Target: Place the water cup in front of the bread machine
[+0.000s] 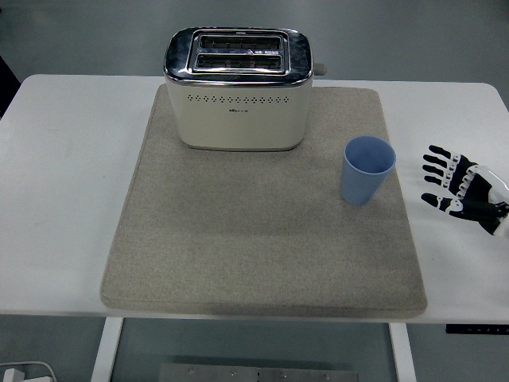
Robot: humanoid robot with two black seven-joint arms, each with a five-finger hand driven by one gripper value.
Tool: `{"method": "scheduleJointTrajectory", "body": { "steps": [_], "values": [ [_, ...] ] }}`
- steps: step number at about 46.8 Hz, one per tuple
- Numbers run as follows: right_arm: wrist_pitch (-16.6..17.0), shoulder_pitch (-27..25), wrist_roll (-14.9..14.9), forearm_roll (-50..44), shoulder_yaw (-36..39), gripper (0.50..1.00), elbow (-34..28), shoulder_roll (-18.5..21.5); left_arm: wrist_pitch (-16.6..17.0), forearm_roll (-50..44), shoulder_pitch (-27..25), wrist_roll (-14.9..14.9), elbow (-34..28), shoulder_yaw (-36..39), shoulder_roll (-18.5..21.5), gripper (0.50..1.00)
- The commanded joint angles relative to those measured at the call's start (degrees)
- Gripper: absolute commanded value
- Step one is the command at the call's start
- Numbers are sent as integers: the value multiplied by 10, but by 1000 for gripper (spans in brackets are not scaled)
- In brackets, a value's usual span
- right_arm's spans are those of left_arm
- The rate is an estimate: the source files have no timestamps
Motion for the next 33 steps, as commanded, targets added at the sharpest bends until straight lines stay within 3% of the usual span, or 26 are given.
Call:
{"method": "scheduleJointTrajectory", "body": {
  "steps": [1,17,33],
  "values": [
    [-12,0,0,-4,-1,921,-2,16,0,0,0,0,0,0,0,1000],
    [-93,6,0,-71,-2,919,-12,67,0,0,0,1,0,0,0,1000],
    [-118,18,-2,-88,-2,919,-17,103,0,0,0,0,0,0,0,1000]
  ]
}}
